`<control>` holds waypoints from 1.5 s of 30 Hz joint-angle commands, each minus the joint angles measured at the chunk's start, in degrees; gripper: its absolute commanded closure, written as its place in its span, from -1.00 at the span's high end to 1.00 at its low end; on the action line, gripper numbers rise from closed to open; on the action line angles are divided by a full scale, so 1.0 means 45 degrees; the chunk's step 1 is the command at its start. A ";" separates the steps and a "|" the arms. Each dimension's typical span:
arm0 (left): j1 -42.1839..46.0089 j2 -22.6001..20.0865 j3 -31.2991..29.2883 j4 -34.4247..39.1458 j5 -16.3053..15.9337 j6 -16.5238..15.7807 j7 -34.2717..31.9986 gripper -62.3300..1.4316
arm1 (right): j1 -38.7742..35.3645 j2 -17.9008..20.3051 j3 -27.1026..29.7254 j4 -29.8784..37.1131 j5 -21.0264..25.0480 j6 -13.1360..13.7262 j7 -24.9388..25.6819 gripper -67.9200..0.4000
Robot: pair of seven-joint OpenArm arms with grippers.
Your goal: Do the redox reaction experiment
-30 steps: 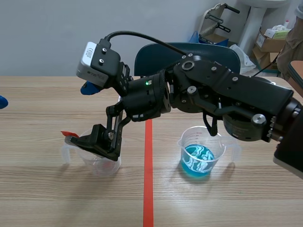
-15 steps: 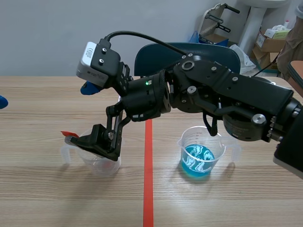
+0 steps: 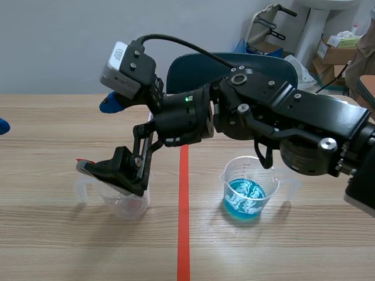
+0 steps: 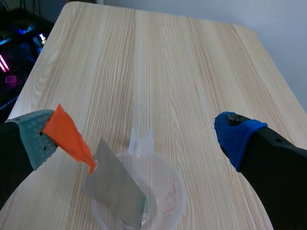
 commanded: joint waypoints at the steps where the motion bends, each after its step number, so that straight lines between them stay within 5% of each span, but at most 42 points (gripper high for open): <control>1: -0.0078 -0.0005 -0.0175 0.0136 -0.0136 0.0015 -0.0146 1.00 | -0.0097 0.0423 0.0257 0.0714 0.0146 -0.0044 0.0233 1.00; 8: -0.0078 -0.0005 -0.0175 0.0136 -0.0136 0.0015 -0.0146 1.00 | -0.1336 0.2132 0.1083 0.2958 0.0248 -0.0423 0.0223 1.00; 16: -0.0078 -0.0005 -0.0175 0.0136 -0.0136 0.0019 -0.0146 1.00 | -0.3517 0.4600 0.2633 0.5095 0.1506 -0.1156 0.0238 1.00; 27: -0.0078 -0.0005 -0.0175 0.0136 -0.0131 0.0024 -0.0131 1.00 | -0.7932 0.7179 0.7247 0.5697 0.2433 -0.1724 0.1190 1.00; 37: -0.0078 -0.0005 -0.0175 -0.0471 -0.1059 0.0019 -0.0146 1.00 | -1.2148 0.7436 1.1880 0.6188 0.2793 -0.1724 0.1753 1.00; 45: -0.0078 0.0447 -0.0461 -0.1603 -0.1472 0.0015 -0.0136 1.00 | -1.4406 0.7402 1.4100 0.7927 0.3570 -0.1933 0.1622 1.00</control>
